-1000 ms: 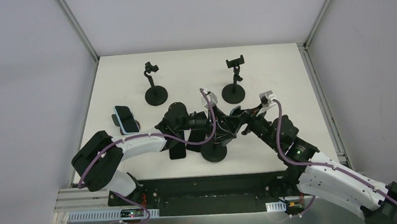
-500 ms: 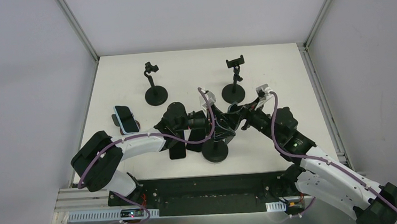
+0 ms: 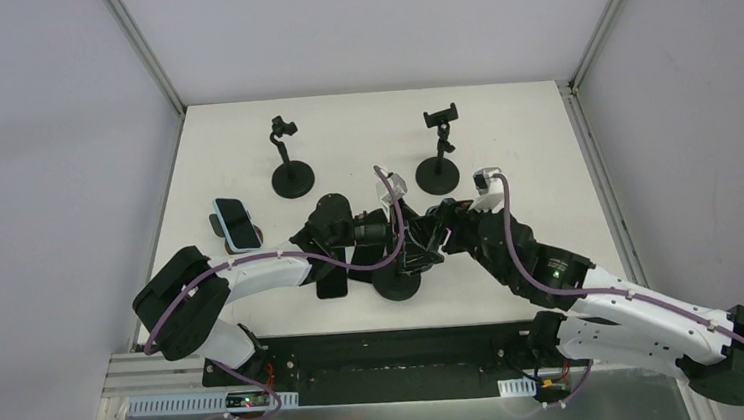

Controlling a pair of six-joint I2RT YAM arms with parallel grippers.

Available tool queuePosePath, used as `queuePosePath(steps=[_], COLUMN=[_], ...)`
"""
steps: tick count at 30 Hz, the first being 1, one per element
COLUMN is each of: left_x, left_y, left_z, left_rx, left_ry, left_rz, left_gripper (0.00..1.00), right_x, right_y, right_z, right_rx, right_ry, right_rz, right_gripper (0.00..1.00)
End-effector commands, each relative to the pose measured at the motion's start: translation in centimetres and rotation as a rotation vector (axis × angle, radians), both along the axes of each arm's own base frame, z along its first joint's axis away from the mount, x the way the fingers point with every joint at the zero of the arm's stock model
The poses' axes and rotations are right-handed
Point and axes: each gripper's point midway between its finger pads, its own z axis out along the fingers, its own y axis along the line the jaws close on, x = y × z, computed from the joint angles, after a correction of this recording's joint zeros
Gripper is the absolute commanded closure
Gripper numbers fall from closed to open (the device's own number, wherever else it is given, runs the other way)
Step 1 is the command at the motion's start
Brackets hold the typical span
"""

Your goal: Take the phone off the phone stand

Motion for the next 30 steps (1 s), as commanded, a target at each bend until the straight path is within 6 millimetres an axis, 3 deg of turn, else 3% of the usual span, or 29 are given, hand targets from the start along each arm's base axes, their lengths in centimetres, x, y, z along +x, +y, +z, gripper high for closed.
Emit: queuePosePath(steps=[1,8,10,11,12,14,18,22,30], left_x=[0.4,0.4,-0.1,-0.4,-0.5,-0.9,-2.3,-2.9,-4.2], left_y=[-0.6,-0.9,-1.0,-1.0,-1.0,-1.1,-1.4,-0.8,0.4], left_z=[3.8,4.3,4.2,4.1,4.0,3.8,3.1,2.7,2.6], left_rx=[-0.086,-0.093,-0.091,-0.088,-0.087,-0.081,-0.067,-0.062,-0.065], left_ry=[-0.069,-0.092,-0.099,-0.1,-0.097,-0.09,-0.06,-0.086,-0.133], left_rz=[0.018,0.011,-0.019,-0.033,-0.039,-0.068,-0.169,-0.183,-0.21], left_gripper=[0.01,0.01,0.09,0.17,0.36,0.99,1.0,1.0,1.0], right_x=[-2.3,-4.1,-4.1,-4.1,-4.1,-4.1,-3.9,-3.3,-1.4], right_y=[-1.3,0.9,1.4,1.6,1.7,1.8,1.1,-0.4,-4.1], right_z=[-2.5,-1.7,-1.4,-1.4,-1.4,-1.6,-2.8,-5.6,-10.9], right_rx=[-0.054,-0.044,-0.047,-0.047,-0.045,-0.041,-0.092,-0.2,-0.12], right_ry=[0.191,0.215,0.2,0.195,0.193,0.181,0.131,0.045,0.125], right_rz=[-0.075,-0.047,-0.045,-0.046,-0.048,-0.041,-0.028,-0.011,-0.072], right_gripper=[1.0,1.0,1.0,1.0,1.0,1.0,1.0,1.0,1.0])
